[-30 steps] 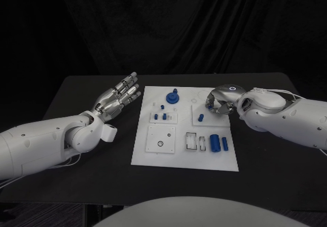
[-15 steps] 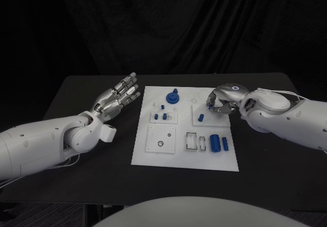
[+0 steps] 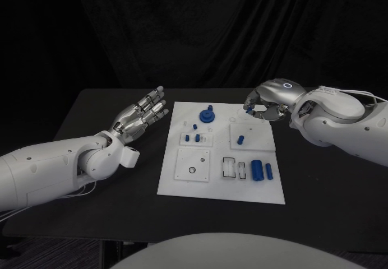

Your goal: Assemble the parts on the task board

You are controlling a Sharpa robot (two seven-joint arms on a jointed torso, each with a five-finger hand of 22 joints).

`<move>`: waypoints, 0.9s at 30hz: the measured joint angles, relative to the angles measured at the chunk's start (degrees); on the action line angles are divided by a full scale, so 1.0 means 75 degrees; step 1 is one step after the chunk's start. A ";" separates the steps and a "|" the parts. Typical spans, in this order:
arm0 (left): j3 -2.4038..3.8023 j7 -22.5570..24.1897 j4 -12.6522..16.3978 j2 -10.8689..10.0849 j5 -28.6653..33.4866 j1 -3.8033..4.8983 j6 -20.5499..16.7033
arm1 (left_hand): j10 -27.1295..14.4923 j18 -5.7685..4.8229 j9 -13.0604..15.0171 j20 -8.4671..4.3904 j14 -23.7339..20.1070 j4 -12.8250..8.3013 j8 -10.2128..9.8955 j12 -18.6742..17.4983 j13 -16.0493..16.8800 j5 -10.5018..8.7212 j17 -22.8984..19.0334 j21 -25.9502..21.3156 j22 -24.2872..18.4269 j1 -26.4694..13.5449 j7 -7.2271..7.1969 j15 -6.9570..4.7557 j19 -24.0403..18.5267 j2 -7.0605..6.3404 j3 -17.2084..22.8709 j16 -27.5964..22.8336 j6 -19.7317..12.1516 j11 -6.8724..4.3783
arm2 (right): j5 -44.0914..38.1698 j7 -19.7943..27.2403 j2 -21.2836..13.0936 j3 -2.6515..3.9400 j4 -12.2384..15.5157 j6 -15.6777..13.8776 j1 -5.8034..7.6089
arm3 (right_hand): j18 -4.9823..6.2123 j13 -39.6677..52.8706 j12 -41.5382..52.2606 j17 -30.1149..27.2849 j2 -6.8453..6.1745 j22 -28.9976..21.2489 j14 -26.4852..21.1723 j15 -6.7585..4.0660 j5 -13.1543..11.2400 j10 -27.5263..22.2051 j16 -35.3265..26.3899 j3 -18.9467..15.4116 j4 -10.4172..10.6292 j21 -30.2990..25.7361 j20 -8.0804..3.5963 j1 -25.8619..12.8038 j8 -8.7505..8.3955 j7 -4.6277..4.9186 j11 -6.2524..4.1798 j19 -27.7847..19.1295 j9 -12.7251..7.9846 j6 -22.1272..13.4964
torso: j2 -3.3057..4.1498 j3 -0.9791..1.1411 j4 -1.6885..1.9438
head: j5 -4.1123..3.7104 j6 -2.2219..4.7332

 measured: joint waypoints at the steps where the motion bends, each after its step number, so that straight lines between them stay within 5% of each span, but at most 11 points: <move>1: 0.0000 0.0000 -0.0004 0.0006 0.0000 0.0000 0.0001 | 0.0000 0.0001 0.0005 0.0000 0.0000 0.0000 0.0011 0.0000 0.0000 0.0000 0.0000 0.0000 0.0000 0.0000 0.0005 0.0000 0.0000 0.0000 0.0000 0.0000 0.0005 0.0000 | 0.0003 -0.0004 -0.0013 -0.0002 0.0097 0.0002 0.0018 | 0.0000 -0.0007 -0.0002 0.0000 0.0000 0.0000 0.0000 0.0000 0.0000 0.0028 0.0000 -0.0014 -0.0014 0.0000 0.0000 0.0000 0.0023 0.0000 0.0005 0.0000 0.0011 0.0000 | 0.0000 0.0000 0.0000 | 0.0004 0.0000; 12: 0.0000 0.0000 -0.0011 0.0043 0.0000 -0.0001 0.0012 | 0.0000 0.0000 0.0005 -0.0001 0.0000 0.0000 0.0011 0.0000 -0.0001 0.0000 0.0002 0.0000 0.0000 0.0000 0.0032 0.0000 0.0000 0.0000 0.0000 0.0000 0.0032 0.0000 | -0.0013 -0.0019 0.0063 -0.0010 0.1013 0.0252 -0.0090 | 0.0000 -0.0074 -0.0116 0.0009 -0.0002 0.0002 0.0013 0.0043 -0.0001 0.0083 0.0000 -0.0022 -0.0021 0.0000 0.0000 -0.0001 0.0036 0.0051 0.0006 0.0000 0.0106 -0.0005 | -0.0003 -0.0021 0.0004 | 0.0069 0.0000; 27: 0.0000 0.0002 0.0051 0.0064 0.0001 -0.0002 0.0008 | 0.0000 0.0001 0.0003 -0.0001 0.0000 -0.0021 0.0010 0.0000 0.0006 0.0029 0.0005 0.0000 -0.0001 0.0032 0.0032 -0.0001 0.0000 0.0032 0.0021 0.0000 0.0032 -0.0001 | -0.0319 0.0021 0.0784 -0.0012 0.0778 0.0546 -0.0651 | -0.0001 -0.0117 -0.0180 0.0058 -0.0003 0.0005 0.0043 0.0097 -0.0001 0.0134 0.0000 -0.0042 -0.0041 0.0000 0.0056 -0.0001 0.0035 0.0081 0.0058 -0.0001 0.0142 -0.0036 | 0.0001 -0.0013 0.0024 | 0.0062 0.0000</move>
